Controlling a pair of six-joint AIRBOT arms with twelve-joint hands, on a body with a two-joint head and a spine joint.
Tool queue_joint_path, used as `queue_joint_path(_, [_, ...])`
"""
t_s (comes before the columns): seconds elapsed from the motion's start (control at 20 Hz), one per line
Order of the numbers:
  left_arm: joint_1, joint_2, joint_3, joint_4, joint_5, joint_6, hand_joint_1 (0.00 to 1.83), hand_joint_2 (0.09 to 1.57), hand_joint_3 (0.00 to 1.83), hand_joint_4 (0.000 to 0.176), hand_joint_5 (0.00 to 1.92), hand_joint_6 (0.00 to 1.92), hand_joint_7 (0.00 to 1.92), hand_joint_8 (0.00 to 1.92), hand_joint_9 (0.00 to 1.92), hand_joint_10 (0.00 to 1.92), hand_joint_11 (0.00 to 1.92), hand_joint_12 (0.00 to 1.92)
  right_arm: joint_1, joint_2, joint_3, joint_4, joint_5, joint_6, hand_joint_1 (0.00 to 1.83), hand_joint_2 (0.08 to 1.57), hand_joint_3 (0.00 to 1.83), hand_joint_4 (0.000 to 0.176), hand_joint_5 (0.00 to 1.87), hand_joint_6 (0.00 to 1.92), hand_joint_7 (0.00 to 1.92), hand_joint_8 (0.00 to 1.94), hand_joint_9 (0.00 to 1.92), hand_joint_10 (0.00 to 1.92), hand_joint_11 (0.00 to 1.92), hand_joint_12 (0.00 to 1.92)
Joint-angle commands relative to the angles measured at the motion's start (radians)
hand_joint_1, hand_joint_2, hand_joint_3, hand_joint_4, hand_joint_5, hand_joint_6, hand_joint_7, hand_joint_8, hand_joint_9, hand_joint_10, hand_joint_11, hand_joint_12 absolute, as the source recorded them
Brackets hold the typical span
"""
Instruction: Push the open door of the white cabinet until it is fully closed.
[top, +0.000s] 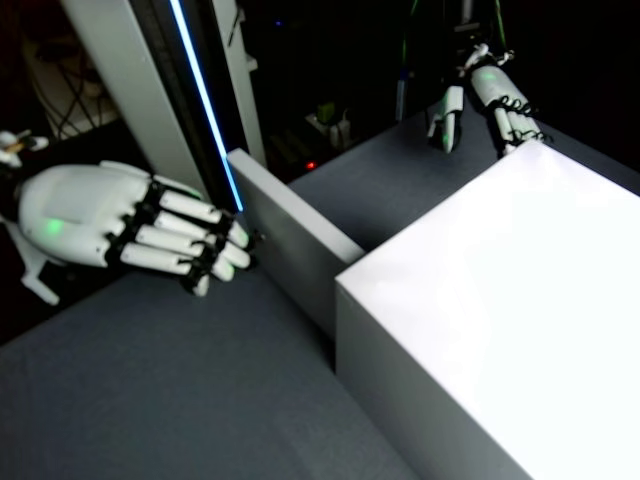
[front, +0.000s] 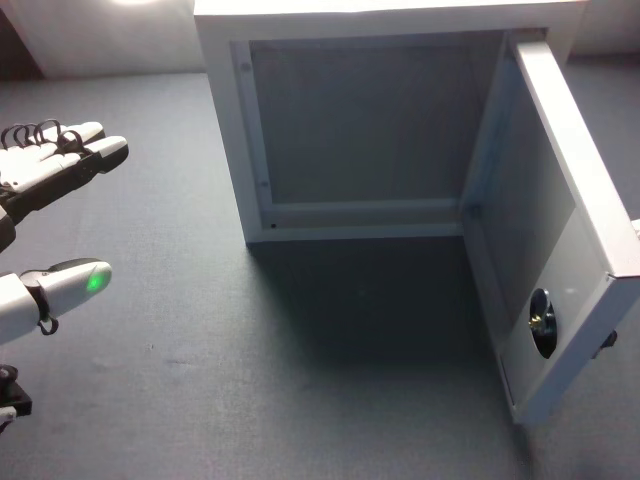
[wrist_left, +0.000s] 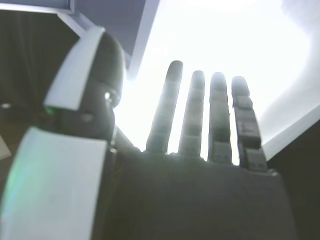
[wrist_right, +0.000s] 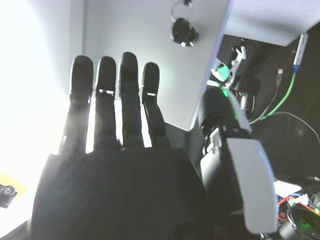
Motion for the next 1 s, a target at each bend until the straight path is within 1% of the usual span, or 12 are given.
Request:
queue_joint_path(0.0, [-0.003,-0.004,0.005,-0.023,-0.132,-0.005,0.49,1.34,0.00,0.000,0.13,0.00,0.00,0.00,0.00,0.00,0.00,0.00,0.025,-0.005,0.007,0.004,0.103,0.010,0.16,1.32,0.00,0.000,0.15,0.84,0.40,0.20,0.07,1.00,0.00,1.65])
queue_joint_path(0.1, [0.000,-0.005,0.004,-0.026,-0.136,-0.005,0.48,1.34,0.00,0.000,0.12,0.00,0.00,0.00,0.00,0.00,0.00,0.00,0.086,-0.030,0.023,-0.037,0.046,0.022,0.08,1.34,0.00,0.000,0.10,0.89,0.37,0.24,0.02,1.07,0.00,1.66])
queue_joint_path(0.2, [0.006,-0.004,0.003,-0.029,-0.143,-0.005,0.49,1.34,0.00,0.000,0.13,0.00,0.00,0.00,0.00,0.00,0.01,0.01,0.126,-0.047,0.032,-0.063,0.013,0.032,0.13,1.34,0.00,0.000,0.09,0.90,0.35,0.30,0.03,1.12,0.00,1.69])
queue_joint_path(0.25, [0.009,-0.003,0.002,-0.031,-0.146,-0.006,0.49,1.34,0.00,0.000,0.14,0.00,0.00,0.00,0.00,0.00,0.02,0.01,0.146,-0.058,0.038,-0.077,-0.003,0.037,0.11,1.35,0.00,0.000,0.10,0.86,0.34,0.33,0.05,1.10,0.00,1.68])
queue_joint_path(0.35, [0.010,-0.003,0.002,-0.032,-0.147,-0.006,0.49,1.34,0.00,0.000,0.13,0.00,0.00,0.00,0.00,0.00,0.01,0.01,0.164,-0.074,0.047,-0.091,-0.022,0.042,0.10,1.35,0.00,0.000,0.10,0.85,0.33,0.38,0.04,1.12,0.00,1.69])
queue_joint_path(0.45, [0.010,-0.003,0.002,-0.033,-0.148,-0.006,0.50,1.34,0.00,0.000,0.13,0.00,0.00,0.00,0.00,0.00,0.02,0.01,0.173,-0.090,0.056,-0.094,-0.030,0.046,0.06,1.35,0.00,0.000,0.11,0.92,0.31,0.52,0.05,1.15,0.00,1.75])
queue_joint_path(0.55, [0.011,-0.003,0.002,-0.036,-0.150,-0.006,0.50,1.34,0.00,0.000,0.13,0.00,0.00,0.00,0.00,0.00,0.00,0.01,0.193,-0.107,0.064,-0.098,-0.044,0.046,0.09,1.36,0.00,0.000,0.15,0.89,0.32,0.53,0.05,1.12,0.00,1.75])
queue_joint_path(0.65, [0.015,-0.003,0.001,-0.039,-0.155,-0.006,0.49,1.34,0.00,0.000,0.13,0.00,0.00,0.00,0.00,0.00,0.00,0.00,0.222,-0.125,0.074,-0.112,-0.067,0.048,0.09,1.36,0.00,0.000,0.13,0.90,0.30,0.51,0.04,1.09,0.00,1.72])
queue_joint_path(0.7, [0.018,-0.003,0.001,-0.041,-0.157,-0.006,0.50,1.34,0.00,0.000,0.13,0.00,0.00,0.00,0.00,0.00,0.00,0.00,0.235,-0.133,0.079,-0.119,-0.078,0.050,0.09,1.36,0.00,0.000,0.11,0.94,0.28,0.51,0.01,1.12,0.00,1.72])
queue_joint_path(0.8, [0.023,-0.003,0.000,-0.045,-0.162,-0.006,0.52,1.33,0.00,0.000,0.13,0.00,0.00,0.00,0.00,0.00,0.01,0.01,0.265,-0.157,0.093,-0.137,-0.101,0.059,0.09,1.35,0.00,0.000,0.09,0.95,0.29,0.52,0.04,1.15,0.00,1.77])
queue_joint_path(0.9, [0.026,-0.003,-0.001,-0.048,-0.166,-0.007,0.52,1.34,0.00,0.000,0.14,0.00,0.00,0.00,0.00,0.00,0.03,0.02,0.288,-0.175,0.101,-0.151,-0.114,0.064,0.09,1.35,0.00,0.000,0.04,0.96,0.26,0.65,0.06,1.19,0.00,1.73])
queue_joint_path(0.95, [0.026,-0.003,-0.001,-0.049,-0.167,-0.007,0.51,1.34,0.00,0.000,0.14,0.00,0.00,0.00,0.00,0.00,0.02,0.02,0.299,-0.183,0.105,-0.156,-0.121,0.064,0.10,1.35,0.00,0.000,0.01,0.94,0.25,0.67,0.06,1.20,0.00,1.68])
